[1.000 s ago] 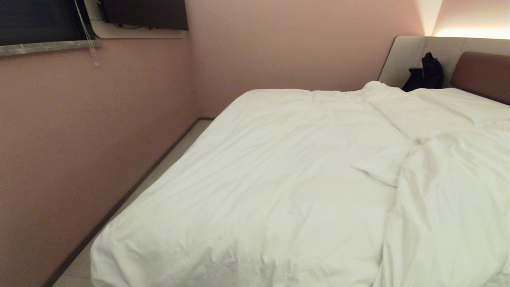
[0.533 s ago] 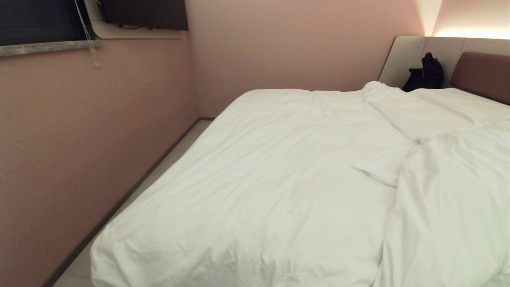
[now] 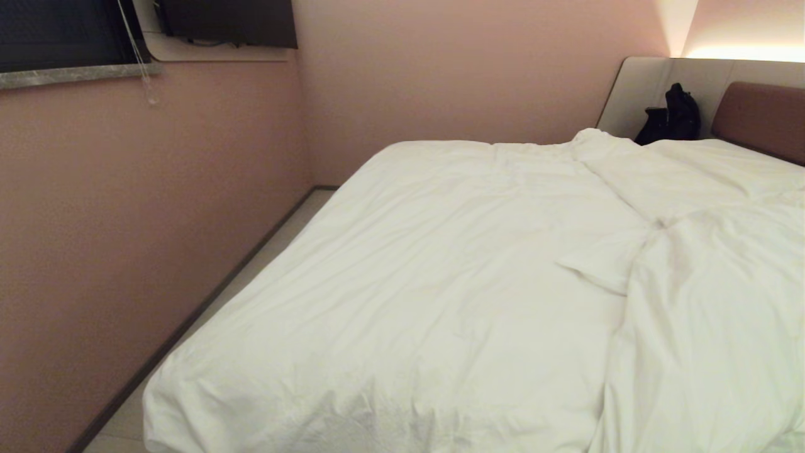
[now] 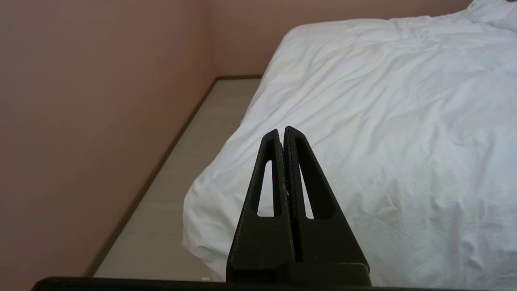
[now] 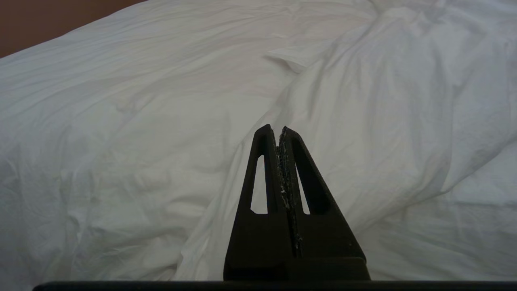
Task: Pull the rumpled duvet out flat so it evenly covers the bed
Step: Hold the folded corner of the quilt
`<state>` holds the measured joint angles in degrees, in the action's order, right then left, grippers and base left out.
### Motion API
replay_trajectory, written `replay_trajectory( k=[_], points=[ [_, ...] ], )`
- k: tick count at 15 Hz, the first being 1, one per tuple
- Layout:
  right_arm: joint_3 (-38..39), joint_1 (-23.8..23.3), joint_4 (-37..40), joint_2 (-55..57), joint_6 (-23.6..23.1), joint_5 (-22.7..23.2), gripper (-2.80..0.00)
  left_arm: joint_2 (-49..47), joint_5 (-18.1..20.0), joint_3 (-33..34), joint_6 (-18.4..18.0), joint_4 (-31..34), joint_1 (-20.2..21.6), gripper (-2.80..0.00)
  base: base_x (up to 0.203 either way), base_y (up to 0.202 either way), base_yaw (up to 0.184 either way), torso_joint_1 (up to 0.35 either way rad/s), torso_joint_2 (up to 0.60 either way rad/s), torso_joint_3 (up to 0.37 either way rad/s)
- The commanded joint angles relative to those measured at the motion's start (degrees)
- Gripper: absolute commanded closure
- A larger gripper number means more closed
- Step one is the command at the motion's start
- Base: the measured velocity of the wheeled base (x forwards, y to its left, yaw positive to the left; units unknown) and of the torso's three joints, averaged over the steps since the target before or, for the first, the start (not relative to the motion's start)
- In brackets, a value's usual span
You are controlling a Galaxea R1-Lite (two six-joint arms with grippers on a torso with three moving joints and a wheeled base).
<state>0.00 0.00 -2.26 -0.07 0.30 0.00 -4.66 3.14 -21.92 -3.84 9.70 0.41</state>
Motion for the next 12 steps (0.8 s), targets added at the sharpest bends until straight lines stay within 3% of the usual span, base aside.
replay_trajectory(
  k=[1, 7, 12],
  points=[
    [0.00, 0.00, -0.03, 0.07, 0.05, 0.00, 0.00, 4.26, 0.26, 1.88, -0.82, 0.08, -0.03, 0.00, 0.000, 0.000, 0.000, 0.000, 0.00, 0.000],
    [0.00, 0.00, -0.03, 0.07, -0.02, 0.00, 0.00, 4.66, 0.47, 4.86, -1.95, -1.75, -0.06, 0.00, 0.000, 0.000, 0.000, 0.000, 0.00, 0.000],
    [0.00, 0.00, -0.03, 0.07, -0.02, 0.00, 0.00, 4.66, 2.00, 8.76, -1.85, -8.18, -0.06, 0.00, 0.000, 0.000, 0.000, 0.000, 0.00, 0.000]
  ],
)
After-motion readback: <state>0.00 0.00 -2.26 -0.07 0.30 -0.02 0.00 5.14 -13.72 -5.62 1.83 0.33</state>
